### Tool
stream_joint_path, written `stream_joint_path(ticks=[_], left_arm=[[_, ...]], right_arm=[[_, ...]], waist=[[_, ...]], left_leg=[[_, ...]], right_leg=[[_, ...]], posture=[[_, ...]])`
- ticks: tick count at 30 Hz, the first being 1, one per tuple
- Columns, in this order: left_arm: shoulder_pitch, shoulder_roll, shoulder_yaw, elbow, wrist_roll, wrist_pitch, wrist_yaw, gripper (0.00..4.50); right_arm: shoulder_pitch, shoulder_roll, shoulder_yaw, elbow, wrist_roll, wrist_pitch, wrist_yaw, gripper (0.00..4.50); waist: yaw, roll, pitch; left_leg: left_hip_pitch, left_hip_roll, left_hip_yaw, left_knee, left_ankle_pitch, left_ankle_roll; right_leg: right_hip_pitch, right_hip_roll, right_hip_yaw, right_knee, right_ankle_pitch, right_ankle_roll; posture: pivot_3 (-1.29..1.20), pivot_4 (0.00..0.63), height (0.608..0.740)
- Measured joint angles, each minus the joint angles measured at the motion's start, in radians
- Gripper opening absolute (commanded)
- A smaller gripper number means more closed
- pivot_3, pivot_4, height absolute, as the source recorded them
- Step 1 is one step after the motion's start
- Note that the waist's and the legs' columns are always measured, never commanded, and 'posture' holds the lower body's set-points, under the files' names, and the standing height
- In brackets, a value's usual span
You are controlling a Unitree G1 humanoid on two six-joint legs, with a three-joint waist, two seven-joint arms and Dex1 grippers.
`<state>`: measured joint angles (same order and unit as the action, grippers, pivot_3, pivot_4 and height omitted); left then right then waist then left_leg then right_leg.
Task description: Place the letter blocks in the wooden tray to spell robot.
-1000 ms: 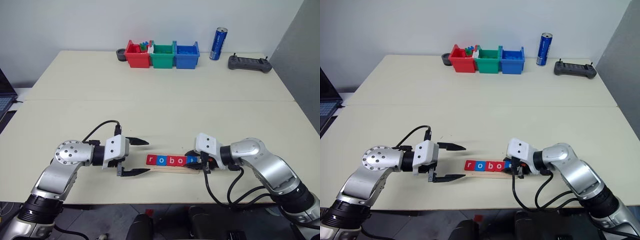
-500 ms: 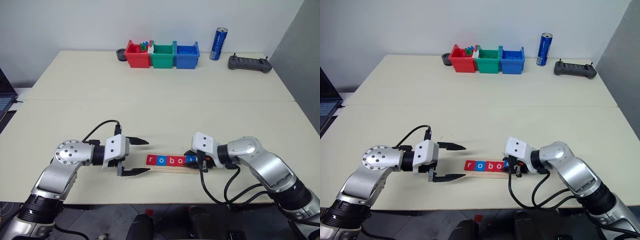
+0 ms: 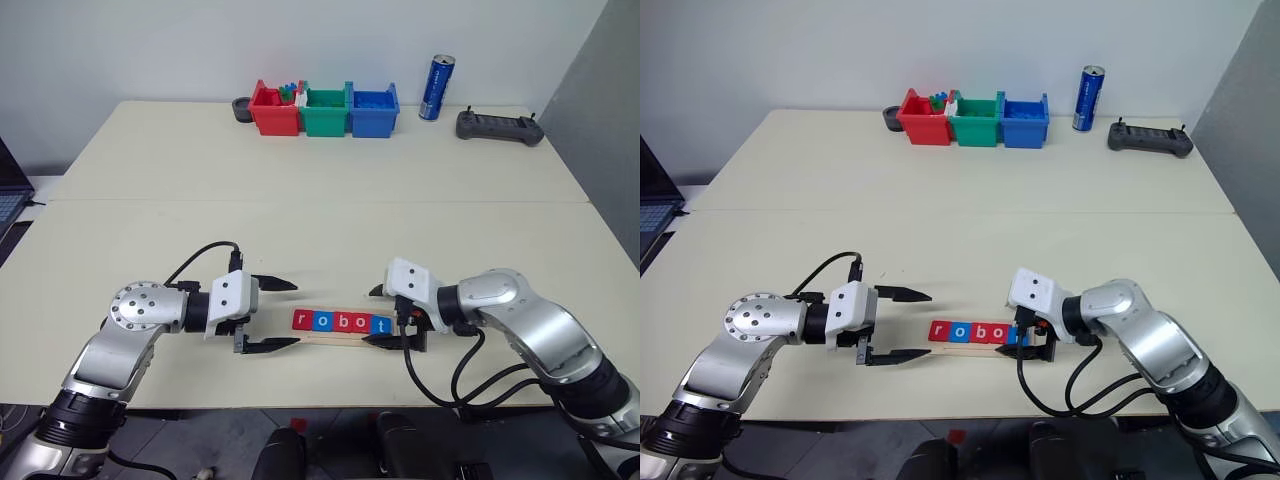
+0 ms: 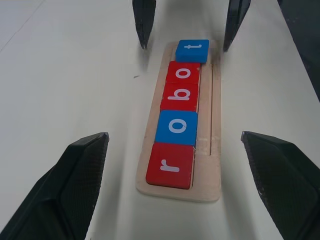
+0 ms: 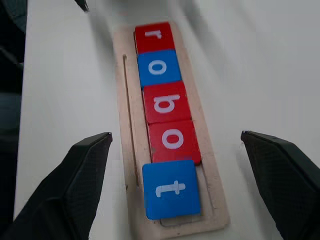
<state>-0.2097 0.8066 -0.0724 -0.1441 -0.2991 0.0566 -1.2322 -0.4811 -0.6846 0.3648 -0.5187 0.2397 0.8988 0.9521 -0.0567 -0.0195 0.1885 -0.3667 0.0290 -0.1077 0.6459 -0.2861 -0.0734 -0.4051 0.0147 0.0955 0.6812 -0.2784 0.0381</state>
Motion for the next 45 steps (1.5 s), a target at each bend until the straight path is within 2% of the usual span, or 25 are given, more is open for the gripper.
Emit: stream_joint_path(ticks=[3, 7, 12, 14, 26, 45], left_arm=[[0.004, 0.002, 0.0, 0.0, 0.0, 0.0, 0.0, 4.5], [0.004, 0.002, 0.0, 0.001, 0.0, -0.002, -0.002, 4.5], [0.001, 0.001, 0.0, 0.016, 0.0, -0.007, -0.006, 4.5], [0.0, 0.001, 0.0, 0.024, 0.001, -0.01, -0.008, 4.5], [-0.019, 0.001, -0.002, 0.029, 0.005, -0.014, -0.015, 4.5], [-0.018, 0.001, -0.002, 0.029, 0.006, -0.019, -0.014, 4.5]], right_arm=[[0.045, -0.049, -0.032, -0.048, 0.019, 0.015, 0.0, 3.88], [0.125, -0.096, -0.024, -0.091, 0.024, 0.005, -0.001, 2.47], [0.133, -0.108, 0.034, -0.102, -0.001, -0.039, -0.01, 0.62], [0.125, -0.105, 0.054, -0.1, -0.013, -0.047, -0.014, 0.03], [0.065, -0.047, 0.085, -0.065, -0.016, 0.001, -0.053, 0.03], [0.039, -0.054, 0.087, -0.046, -0.04, 0.002, -0.086, 0.03]], waist=[[0.002, 0.0, 0.0], [0.001, 0.0, 0.0], [-0.004, 0.0, 0.0], [-0.002, 0.0, 0.0], [-0.001, 0.0, 0.0], [-0.001, 0.0, 0.0]], left_leg=[[0.0, 0.0, 0.0, 0.0, 0.0, 0.0], [0.0, 0.0, 0.0, 0.0, 0.0, 0.0], [0.001, 0.0, 0.0, 0.0, 0.0, 0.0], [0.0, 0.0, 0.0, 0.0, 0.0, 0.0], [0.0, 0.0, 0.0, 0.0, 0.0, 0.0], [0.0, 0.0, 0.0, 0.0, 0.0, 0.0]], right_leg=[[0.0, 0.0, 0.0, -0.001, 0.0, 0.0], [0.0, 0.0, 0.0, 0.0, 0.0, 0.0], [0.0, 0.001, 0.0, 0.0, 0.0, 0.001], [0.0, 0.0, 0.0, 0.0, 0.0, 0.001], [0.0, 0.0, 0.0, 0.0, 0.0, 0.0], [0.0, 0.0, 0.0, 0.0, 0.0, 0.0]], posture=[[0.0, 0.15, 0.74], [0.0, 0.15, 0.74], [0.0, 0.15, 0.74], [0.0, 0.15, 0.74], [0.0, 0.15, 0.74], [0.0, 0.15, 0.74]])
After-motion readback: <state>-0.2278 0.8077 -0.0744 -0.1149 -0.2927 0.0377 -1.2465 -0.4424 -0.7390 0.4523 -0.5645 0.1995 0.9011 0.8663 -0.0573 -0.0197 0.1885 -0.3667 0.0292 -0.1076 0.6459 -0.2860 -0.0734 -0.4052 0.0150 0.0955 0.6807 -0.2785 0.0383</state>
